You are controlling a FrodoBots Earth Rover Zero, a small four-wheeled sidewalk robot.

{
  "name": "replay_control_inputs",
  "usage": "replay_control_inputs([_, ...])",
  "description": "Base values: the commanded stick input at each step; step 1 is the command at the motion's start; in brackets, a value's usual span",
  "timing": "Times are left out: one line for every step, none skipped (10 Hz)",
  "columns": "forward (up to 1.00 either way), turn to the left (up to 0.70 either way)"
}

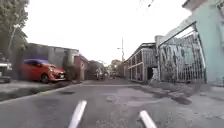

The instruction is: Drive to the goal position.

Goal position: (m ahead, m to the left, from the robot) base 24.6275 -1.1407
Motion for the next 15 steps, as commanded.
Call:
replay_control_inputs([0.85, 0.00])
replay_control_inputs([0.85, 0.00])
replay_control_inputs([0.85, 0.00])
replay_control_inputs([0.52, 0.00])
replay_control_inputs([0.00, 0.00])
replay_control_inputs([0.00, 0.00])
replay_control_inputs([0.00, 0.00])
replay_control_inputs([0.00, 0.00])
replay_control_inputs([0.00, 0.00])
replay_control_inputs([0.00, 0.00])
replay_control_inputs([0.00, 0.00])
replay_control_inputs([0.00, 0.00])
replay_control_inputs([0.00, 0.00])
replay_control_inputs([0.85, 0.00])
replay_control_inputs([0.85, 0.00])
